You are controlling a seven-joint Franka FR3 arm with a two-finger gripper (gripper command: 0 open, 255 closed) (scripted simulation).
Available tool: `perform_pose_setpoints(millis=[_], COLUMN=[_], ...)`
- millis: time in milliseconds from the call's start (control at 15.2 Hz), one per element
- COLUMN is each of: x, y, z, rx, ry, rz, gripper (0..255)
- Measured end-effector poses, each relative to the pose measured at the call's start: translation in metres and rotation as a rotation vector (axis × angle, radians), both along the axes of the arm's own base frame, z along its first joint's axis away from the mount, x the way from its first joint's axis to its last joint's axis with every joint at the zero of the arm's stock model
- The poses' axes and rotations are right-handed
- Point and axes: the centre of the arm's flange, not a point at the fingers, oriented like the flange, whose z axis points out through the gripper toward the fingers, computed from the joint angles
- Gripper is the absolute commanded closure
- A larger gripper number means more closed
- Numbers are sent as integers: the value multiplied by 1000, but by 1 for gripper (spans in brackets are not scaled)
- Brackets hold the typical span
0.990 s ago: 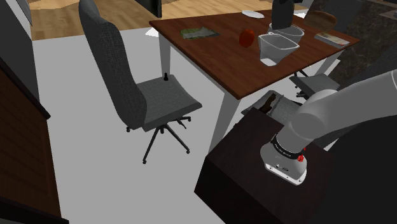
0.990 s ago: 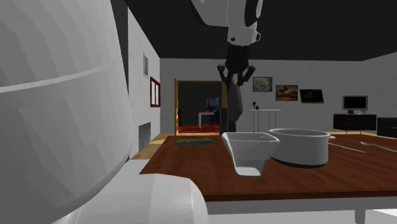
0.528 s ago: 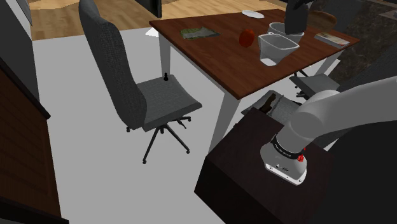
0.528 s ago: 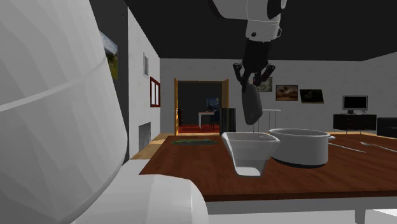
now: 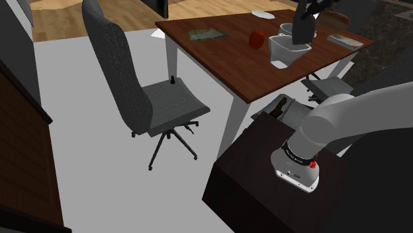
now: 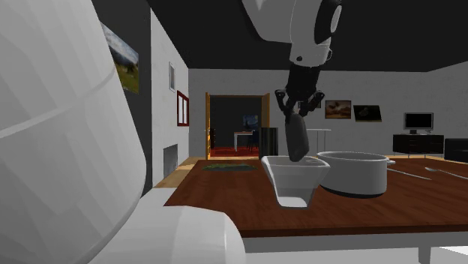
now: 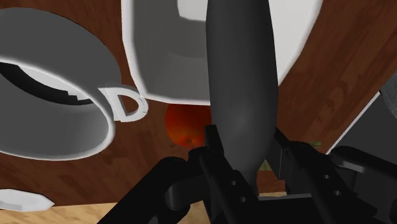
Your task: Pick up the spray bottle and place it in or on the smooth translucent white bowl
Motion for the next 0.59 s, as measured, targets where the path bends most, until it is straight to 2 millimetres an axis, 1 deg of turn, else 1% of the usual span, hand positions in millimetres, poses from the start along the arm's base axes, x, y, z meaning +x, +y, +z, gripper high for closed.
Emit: perform_pose_setpoints(millis=[198,528,594], x=[-1,-1,-1], y=[-1,-1,-1], z=[-12,-15,-15], rx=[0,0,0], ry=[0,0,0], rz=[0,0,0], gripper=[255,255,0])
